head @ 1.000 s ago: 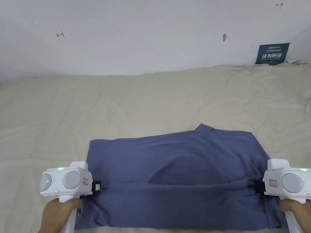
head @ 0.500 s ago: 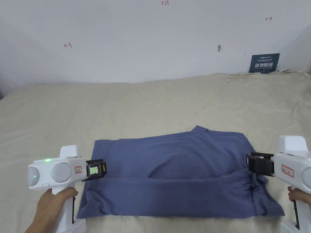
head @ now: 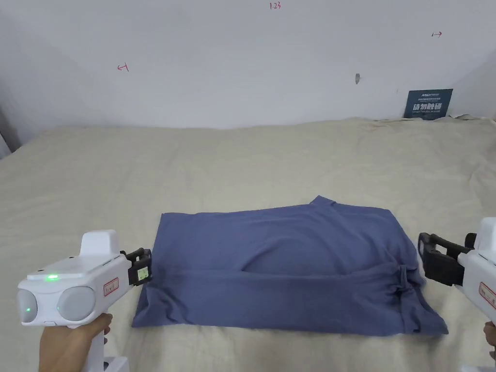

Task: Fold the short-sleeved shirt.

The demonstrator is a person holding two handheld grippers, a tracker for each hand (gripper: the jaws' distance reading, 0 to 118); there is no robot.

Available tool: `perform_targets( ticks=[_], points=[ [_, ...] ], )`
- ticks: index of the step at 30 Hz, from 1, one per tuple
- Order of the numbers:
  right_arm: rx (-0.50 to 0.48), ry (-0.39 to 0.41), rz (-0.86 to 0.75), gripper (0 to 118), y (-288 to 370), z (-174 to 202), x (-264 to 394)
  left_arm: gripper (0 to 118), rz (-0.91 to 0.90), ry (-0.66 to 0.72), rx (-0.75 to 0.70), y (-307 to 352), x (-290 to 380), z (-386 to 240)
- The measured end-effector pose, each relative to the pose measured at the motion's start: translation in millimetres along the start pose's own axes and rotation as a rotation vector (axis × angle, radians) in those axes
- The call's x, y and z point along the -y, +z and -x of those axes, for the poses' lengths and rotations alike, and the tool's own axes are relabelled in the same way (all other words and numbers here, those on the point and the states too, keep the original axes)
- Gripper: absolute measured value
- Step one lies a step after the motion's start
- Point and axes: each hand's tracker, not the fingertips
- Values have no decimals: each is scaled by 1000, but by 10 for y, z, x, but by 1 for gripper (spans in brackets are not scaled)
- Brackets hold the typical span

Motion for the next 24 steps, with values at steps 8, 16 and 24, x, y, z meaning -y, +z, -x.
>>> perform_targets(
  ticks=[8, 16, 24],
  points=[
    [-5, 7, -39, 1, 106, 99, 127, 0, 21, 9, 46, 113, 100, 0],
    [-9, 18, -18, 1, -14, 109, 118, 0, 211, 19, 27, -313, 15, 94],
    [7, 16, 28, 1, -186, 76, 179, 0, 480, 8, -11, -1124, 186, 218]
  ],
)
